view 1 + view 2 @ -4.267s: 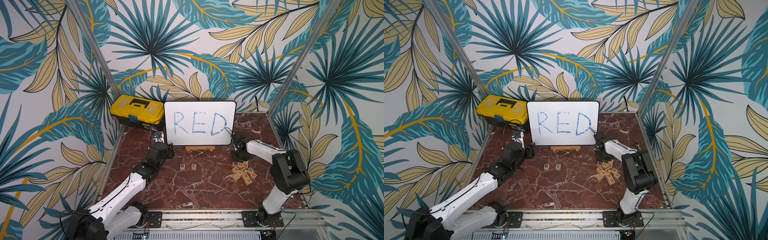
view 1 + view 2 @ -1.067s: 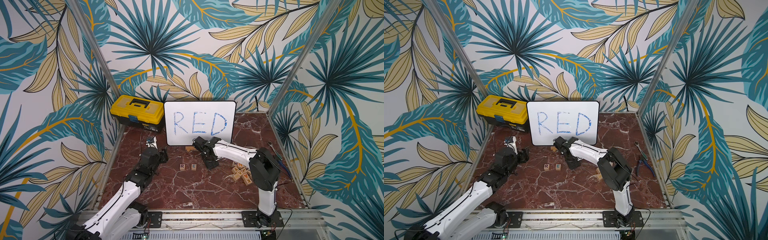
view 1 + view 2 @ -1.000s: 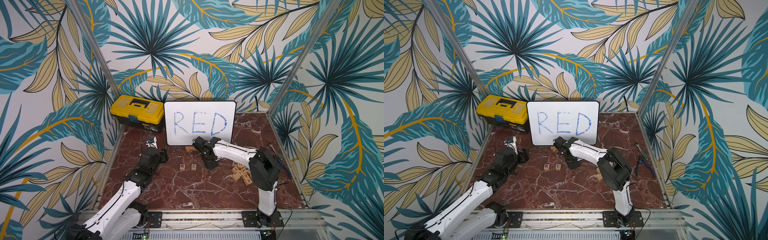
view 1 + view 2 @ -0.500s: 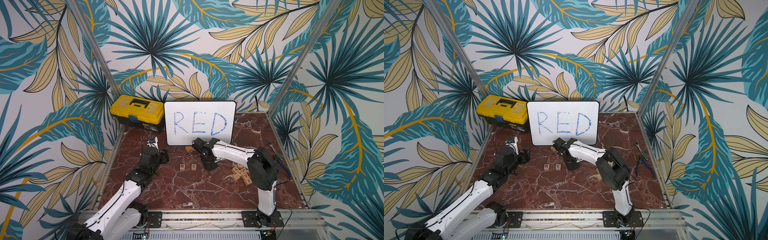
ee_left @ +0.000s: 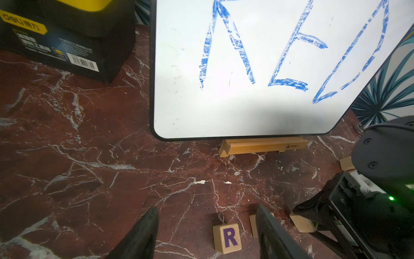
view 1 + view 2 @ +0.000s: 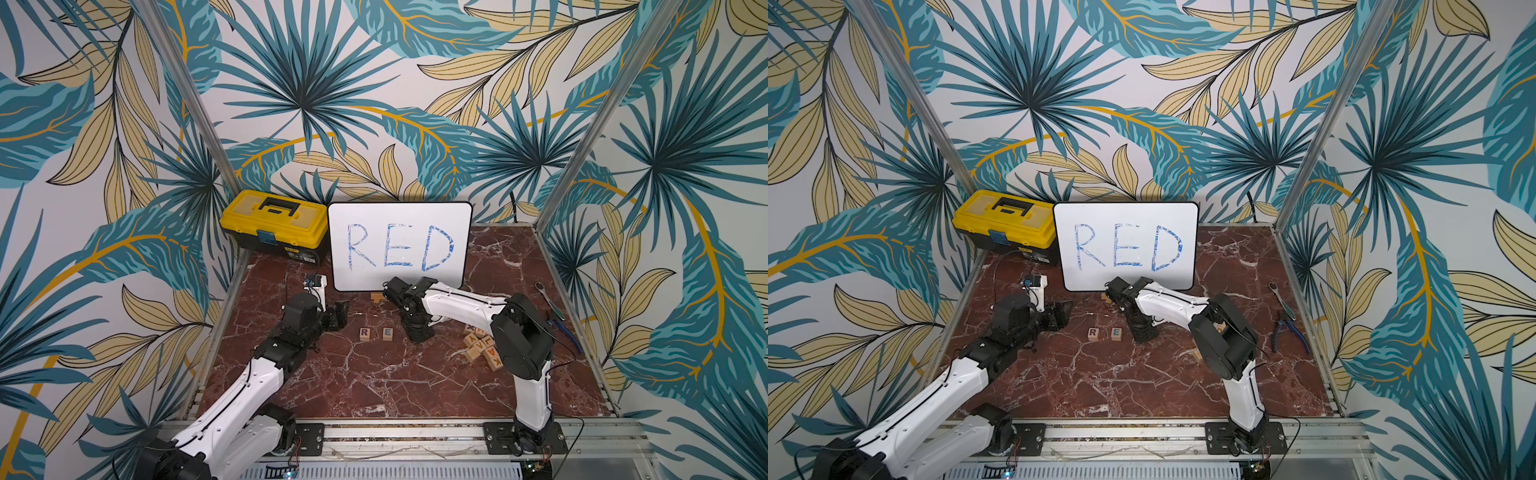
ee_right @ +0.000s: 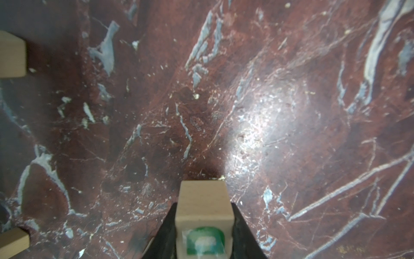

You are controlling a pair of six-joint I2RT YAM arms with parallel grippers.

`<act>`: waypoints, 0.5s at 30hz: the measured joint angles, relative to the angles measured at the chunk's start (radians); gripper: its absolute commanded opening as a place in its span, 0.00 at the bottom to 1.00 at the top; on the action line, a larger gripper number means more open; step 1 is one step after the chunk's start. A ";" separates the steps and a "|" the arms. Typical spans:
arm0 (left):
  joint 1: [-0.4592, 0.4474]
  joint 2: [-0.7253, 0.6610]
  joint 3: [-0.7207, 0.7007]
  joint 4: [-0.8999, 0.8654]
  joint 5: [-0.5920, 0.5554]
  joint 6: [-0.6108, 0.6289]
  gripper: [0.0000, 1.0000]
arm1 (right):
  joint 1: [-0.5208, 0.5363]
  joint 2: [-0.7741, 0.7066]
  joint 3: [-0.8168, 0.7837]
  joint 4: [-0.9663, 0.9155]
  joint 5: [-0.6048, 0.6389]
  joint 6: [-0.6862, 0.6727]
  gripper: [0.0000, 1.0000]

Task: Assemble the uppercase word "red" with letter blocks
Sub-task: Place the letter block at the center of the board.

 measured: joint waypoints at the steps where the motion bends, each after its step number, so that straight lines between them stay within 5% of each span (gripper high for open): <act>1: 0.000 0.000 0.000 0.002 0.002 0.000 0.69 | 0.000 0.000 0.000 0.000 0.000 0.000 0.26; 15: 0.000 0.011 0.000 0.003 0.004 0.001 0.70 | 0.000 0.002 0.004 0.017 0.008 -0.021 0.40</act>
